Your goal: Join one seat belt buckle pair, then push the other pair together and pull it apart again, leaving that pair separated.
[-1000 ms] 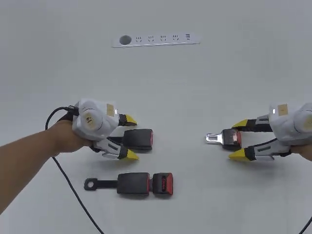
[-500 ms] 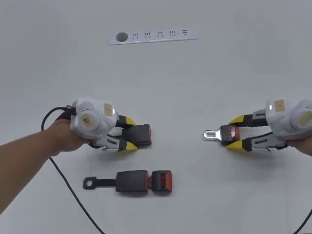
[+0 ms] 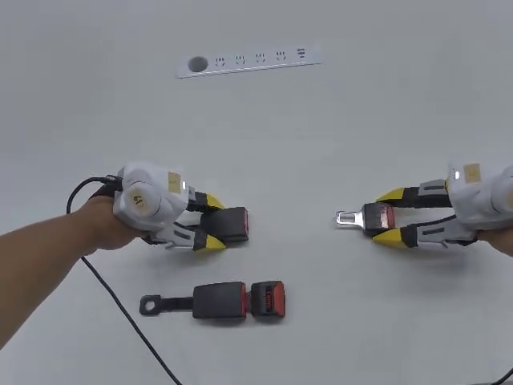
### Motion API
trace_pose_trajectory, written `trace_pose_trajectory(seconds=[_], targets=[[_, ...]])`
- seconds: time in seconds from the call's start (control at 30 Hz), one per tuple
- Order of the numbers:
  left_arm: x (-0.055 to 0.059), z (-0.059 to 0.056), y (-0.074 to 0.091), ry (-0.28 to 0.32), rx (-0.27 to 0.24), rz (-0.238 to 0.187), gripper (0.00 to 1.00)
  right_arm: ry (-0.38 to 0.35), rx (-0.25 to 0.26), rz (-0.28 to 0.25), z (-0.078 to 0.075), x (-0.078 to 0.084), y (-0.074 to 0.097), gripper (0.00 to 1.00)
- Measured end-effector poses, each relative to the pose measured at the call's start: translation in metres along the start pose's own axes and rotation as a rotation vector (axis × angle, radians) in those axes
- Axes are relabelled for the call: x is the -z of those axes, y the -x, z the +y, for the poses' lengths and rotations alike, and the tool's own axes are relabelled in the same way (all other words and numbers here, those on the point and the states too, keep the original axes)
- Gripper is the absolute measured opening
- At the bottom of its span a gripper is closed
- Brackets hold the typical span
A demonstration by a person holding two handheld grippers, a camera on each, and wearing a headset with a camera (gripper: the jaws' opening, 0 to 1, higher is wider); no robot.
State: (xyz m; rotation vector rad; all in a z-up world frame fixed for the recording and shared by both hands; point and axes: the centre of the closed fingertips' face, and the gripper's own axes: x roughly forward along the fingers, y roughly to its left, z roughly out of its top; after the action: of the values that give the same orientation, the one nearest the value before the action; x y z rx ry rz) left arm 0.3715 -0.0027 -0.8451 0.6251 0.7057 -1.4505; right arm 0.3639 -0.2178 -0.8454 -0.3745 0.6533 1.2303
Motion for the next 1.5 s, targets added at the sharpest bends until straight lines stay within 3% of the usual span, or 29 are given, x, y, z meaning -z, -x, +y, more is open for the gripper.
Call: trace_pose_trajectory(seconds=[0.6,1.13,1.5], targets=[[0.009,0.004,-0.003,0.009,0.007,0.000,0.34,-0.026,-0.021,-0.047,0.004,-0.006,-0.007,0.36],[0.008,0.004,-0.003,0.013,0.011,-0.001,0.34,-0.027,-0.012,-0.090,0.010,-0.031,-0.037,0.36],[0.005,0.002,-0.003,0.007,0.019,0.003,0.34,-0.018,-0.042,-0.102,0.018,-0.052,-0.065,0.36]])
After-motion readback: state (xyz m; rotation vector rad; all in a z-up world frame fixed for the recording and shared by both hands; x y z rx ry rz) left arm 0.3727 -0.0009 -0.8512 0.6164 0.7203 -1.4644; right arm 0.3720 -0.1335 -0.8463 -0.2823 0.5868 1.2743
